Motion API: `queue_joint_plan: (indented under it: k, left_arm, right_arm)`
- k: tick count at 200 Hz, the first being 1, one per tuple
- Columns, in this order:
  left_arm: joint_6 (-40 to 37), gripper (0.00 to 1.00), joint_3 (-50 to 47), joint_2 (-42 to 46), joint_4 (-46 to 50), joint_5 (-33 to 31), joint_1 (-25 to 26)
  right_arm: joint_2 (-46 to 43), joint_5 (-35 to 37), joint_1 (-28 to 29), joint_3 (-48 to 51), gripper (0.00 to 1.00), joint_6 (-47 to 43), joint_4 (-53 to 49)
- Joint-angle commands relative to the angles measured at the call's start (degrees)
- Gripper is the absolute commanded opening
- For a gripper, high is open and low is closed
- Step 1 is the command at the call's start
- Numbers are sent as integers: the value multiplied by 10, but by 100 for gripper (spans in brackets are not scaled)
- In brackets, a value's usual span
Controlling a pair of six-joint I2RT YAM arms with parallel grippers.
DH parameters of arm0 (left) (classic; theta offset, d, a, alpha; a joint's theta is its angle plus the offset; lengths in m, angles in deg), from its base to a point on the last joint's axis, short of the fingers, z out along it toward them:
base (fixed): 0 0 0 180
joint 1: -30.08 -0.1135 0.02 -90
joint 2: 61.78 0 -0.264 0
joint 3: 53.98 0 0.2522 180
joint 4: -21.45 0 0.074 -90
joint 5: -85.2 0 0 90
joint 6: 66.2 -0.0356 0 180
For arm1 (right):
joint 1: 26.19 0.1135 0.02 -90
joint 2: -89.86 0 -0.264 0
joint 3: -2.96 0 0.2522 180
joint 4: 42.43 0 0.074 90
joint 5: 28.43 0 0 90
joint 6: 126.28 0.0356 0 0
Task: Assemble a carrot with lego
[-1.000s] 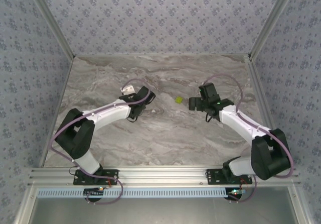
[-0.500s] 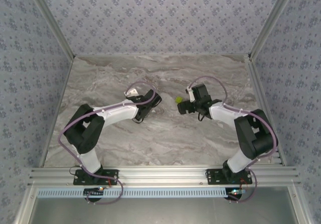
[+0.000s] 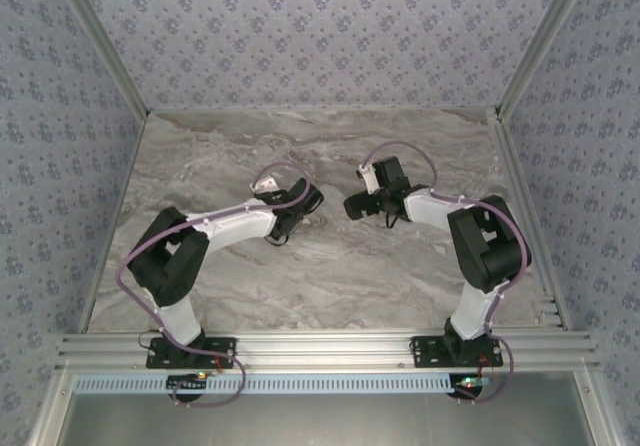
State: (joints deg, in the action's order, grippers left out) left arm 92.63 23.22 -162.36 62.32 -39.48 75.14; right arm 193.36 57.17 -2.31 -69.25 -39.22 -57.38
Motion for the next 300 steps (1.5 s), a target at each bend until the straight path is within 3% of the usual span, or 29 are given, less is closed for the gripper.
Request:
queue_joint_plan:
  k: [1, 52, 120, 208, 247, 300]
  left_arm:
    - [-7, 59, 11, 6, 2, 14, 12]
    - [-10, 60, -8, 33, -2, 31, 23]
    - [-10, 61, -28, 77, 9, 26, 49]
    - [-38, 61, -75, 176, 1, 25, 57]
    - [-66, 61, -56, 211, 41, -4, 57]
    - [-86, 62, -50, 239, 64, -20, 56]
  right_arm:
    - [31, -14, -4, -39, 98, -19, -43]
    - [77, -43, -5, -93, 95, -28, -97]
    - [98, -83, -2, -129, 82, -46, -132]
    - [104, -76, 10, -133, 50, -48, -152]
    - [76, -37, 29, -61, 39, 39, -110]
    - [25, 68, 100, 13, 43, 217, -123]
